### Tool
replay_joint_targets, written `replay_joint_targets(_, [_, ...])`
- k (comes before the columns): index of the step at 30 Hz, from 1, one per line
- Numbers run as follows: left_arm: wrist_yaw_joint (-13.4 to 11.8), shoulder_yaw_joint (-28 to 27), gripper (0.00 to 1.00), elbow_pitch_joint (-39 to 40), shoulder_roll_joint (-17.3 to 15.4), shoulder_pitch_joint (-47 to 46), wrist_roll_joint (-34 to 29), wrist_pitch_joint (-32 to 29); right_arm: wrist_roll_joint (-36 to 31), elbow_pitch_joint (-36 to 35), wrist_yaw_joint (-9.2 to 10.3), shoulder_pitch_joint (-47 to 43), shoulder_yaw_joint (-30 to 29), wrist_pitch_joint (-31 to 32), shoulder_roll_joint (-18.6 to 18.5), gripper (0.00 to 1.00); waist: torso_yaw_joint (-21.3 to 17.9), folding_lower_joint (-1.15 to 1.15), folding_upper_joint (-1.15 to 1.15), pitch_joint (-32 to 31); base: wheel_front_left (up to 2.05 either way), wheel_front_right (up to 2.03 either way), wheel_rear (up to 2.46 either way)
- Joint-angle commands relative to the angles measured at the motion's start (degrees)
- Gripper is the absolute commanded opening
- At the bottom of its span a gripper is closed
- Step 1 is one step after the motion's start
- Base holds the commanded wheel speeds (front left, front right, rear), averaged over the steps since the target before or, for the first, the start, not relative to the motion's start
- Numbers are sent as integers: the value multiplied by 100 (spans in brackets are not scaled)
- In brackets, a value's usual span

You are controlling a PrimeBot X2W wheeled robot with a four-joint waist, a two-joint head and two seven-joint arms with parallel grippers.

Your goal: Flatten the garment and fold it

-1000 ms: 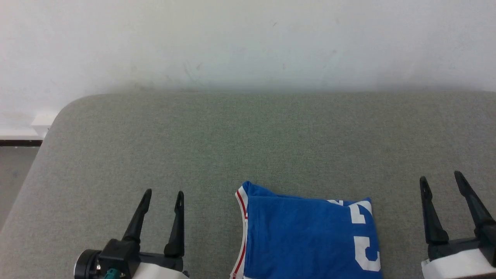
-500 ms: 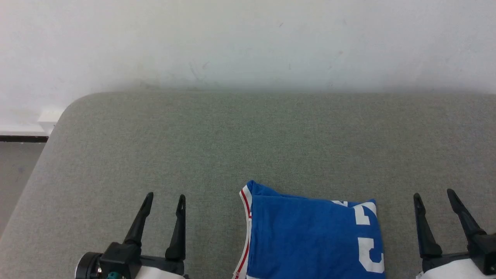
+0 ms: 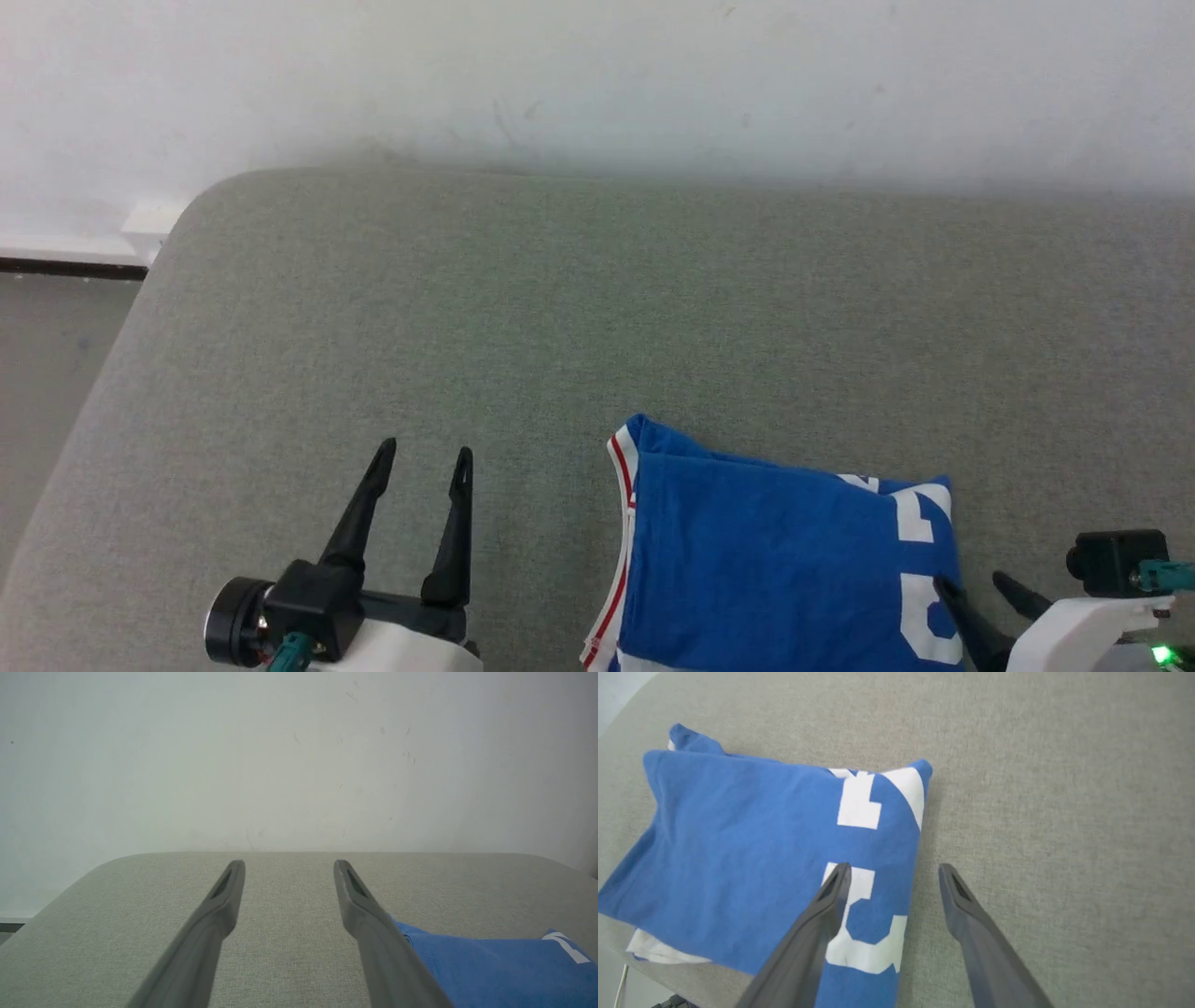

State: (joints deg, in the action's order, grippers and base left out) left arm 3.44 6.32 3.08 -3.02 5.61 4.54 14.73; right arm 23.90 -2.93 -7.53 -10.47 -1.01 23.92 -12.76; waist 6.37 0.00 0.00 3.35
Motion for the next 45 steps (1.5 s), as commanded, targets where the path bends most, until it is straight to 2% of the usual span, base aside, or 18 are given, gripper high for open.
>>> replay_joint_targets(1, [-38, 38, 100, -2, 13, -113, 30, 27, 182, 146, 4, 129, -35, 158, 10, 100, 198, 0, 0, 154, 0, 0, 0])
replay_joint_targets(7, [-83, 122, 100, -21, 13, -187, 28, 27, 589, 913, 4, 476, -8, 710, 71, 100, 449, 0, 0, 287, 0, 0, 0])
replay_joint_targets(12, [-98, 138, 100, -5, 13, -223, 14, 27, 735, 1401, 4, 682, 285, 902, 99, 100, 587, 0, 0, 322, 0, 0, 0])
replay_joint_targets(13, [-96, 137, 100, -6, 13, -226, 9, 27, 719, 1479, 4, 709, 372, 911, 92, 57, 598, 0, 0, 322, 0, 0, 0])
replay_joint_targets(14, [-96, 135, 100, -10, 13, -229, 3, 27, 703, 1544, 4, 739, 435, 894, 89, 5, 603, 0, 0, 317, 0, 0, 0])
replay_joint_targets(15, [-98, 138, 100, -14, 13, -230, -2, 27, 668, 1594, 4, 773, 499, 859, 72, 0, 603, 0, 0, 309, 0, 0, 0])
replay_joint_targets(21, [-20, 259, 100, -43, 13, -271, 95, 27, 128, 1578, 4, 1033, 737, 514, -255, 0, 410, 0, 0, 260, 0, 0, 0])
replay_joint_targets(23, [-75, 348, 100, -26, 13, -333, 155, 27, -449, 1359, 4, 1283, 1000, 398, -667, 0, 100, 0, 0, 288, 0, 0, 0])
replay_joint_targets(25, [-90, 395, 100, -21, 13, -364, 178, 27, -602, 1271, 4, 1365, 1086, 408, -812, 0, -7, 0, 0, 303, 0, 0, 0])
replay_joint_targets(29, [-168, 567, 100, -11, 14, -515, 234, 27, -992, 848, 4, 1773, 1568, 612, -1546, 0, -592, 0, 0, 475, 0, 0, 0])
replay_joint_targets(34, [-207, 778, 100, -23, 14, -883, 239, 27, -1021, 633, 4, 2279, 2058, 866, -2723, 0, -1222, 0, 0, 896, 0, 0, 0])
replay_joint_targets(39, [-192, 873, 100, -47, 14, -1330, 146, 27, -869, 932, 4, 2770, 2137, 642, -3638, 0, -1609, 0, 0, 1459, 0, 0, 0])
replay_joint_targets(45, [-92, 912, 100, -71, 14, -1800, -32, 27, -825, 1836, 4, 3244, 1787, -47, -4144, 0, -1701, 0, 0, 2134, 0, 0, 0])
